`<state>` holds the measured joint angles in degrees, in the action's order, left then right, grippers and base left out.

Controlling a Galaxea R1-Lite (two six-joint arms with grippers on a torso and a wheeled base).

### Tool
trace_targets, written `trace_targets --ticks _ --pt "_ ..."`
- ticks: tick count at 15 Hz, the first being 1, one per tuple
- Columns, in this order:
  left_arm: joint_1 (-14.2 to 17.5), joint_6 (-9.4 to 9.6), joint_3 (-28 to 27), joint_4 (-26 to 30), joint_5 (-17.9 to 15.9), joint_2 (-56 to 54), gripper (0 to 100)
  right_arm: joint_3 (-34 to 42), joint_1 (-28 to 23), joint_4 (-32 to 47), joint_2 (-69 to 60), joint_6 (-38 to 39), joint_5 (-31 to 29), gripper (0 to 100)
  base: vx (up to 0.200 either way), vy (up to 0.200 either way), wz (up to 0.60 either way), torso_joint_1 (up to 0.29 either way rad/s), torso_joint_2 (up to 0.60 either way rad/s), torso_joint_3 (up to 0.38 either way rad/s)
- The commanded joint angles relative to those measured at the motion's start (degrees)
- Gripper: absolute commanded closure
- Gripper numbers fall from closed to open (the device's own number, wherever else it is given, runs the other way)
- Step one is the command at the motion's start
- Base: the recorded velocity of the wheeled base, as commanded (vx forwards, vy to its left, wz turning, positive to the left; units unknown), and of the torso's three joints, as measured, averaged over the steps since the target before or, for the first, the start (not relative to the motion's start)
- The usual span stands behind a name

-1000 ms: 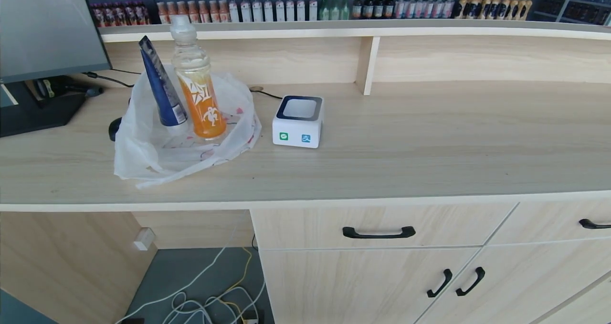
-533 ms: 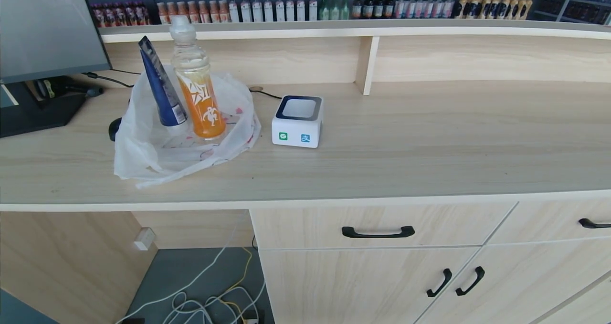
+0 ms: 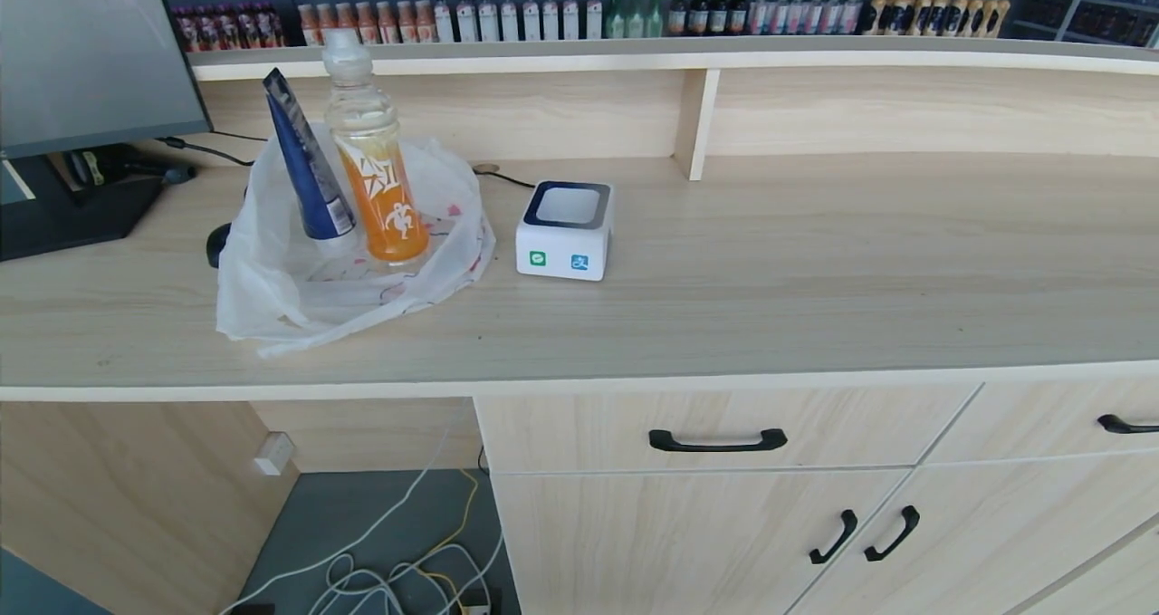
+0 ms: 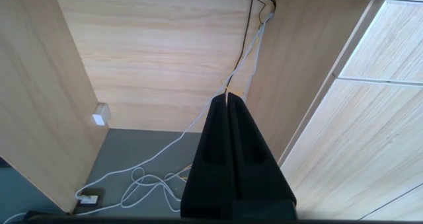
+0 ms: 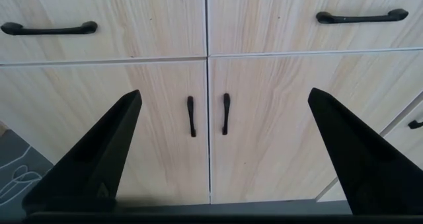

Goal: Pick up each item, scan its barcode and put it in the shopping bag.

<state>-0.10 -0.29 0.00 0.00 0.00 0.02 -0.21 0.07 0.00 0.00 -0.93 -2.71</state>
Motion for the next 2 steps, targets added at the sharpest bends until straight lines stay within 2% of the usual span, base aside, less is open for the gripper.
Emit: trace_targets --ticks 1,2 --pt "0.0 -0.06 0.0 0.0 0.0 0.0 100 0.0 0.0 0.0 0.1 0.0 0.0 0 0.000 0.000 0.00 0.000 0.00 0.000" --pt "0.0 -0.06 0.0 0.0 0.0 0.0 100 0.0 0.0 0.0 0.1 0.0 0.0 0 0.000 0.000 0.00 0.000 0.00 0.000"
